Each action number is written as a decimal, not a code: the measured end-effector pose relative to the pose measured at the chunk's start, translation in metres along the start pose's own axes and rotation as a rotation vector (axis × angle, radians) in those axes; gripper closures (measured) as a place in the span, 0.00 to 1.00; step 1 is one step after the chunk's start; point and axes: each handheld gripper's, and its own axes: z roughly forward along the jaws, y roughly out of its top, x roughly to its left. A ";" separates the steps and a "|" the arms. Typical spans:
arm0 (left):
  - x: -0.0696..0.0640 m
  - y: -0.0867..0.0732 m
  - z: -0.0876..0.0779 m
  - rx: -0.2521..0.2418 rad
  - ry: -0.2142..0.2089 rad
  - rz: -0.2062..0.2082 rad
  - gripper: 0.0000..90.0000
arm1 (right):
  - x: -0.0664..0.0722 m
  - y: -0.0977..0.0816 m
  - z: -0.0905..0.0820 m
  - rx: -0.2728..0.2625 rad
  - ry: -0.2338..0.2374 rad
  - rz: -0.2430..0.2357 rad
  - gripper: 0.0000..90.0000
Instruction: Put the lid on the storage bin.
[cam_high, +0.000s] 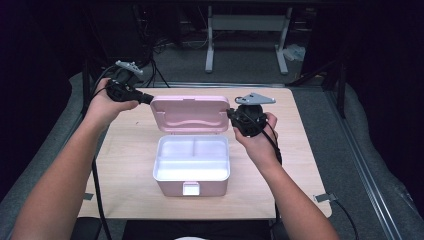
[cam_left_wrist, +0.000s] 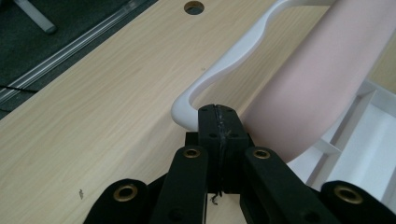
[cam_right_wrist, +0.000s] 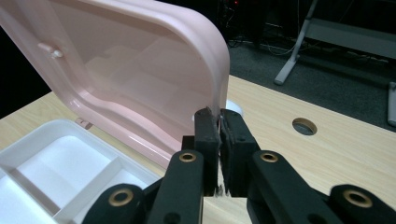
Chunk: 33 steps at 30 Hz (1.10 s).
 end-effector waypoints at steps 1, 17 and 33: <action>0.000 0.000 0.000 0.001 -0.004 0.002 1.00 | 0.000 -0.001 -0.001 0.001 0.001 0.000 0.96; -0.004 -0.005 -0.004 -0.001 -0.035 0.014 1.00 | -0.007 0.003 0.001 -0.020 0.042 0.014 0.76; -0.021 -0.019 -0.009 0.009 -0.051 0.055 1.00 | 0.007 -0.010 -0.009 -0.042 0.061 -0.010 0.84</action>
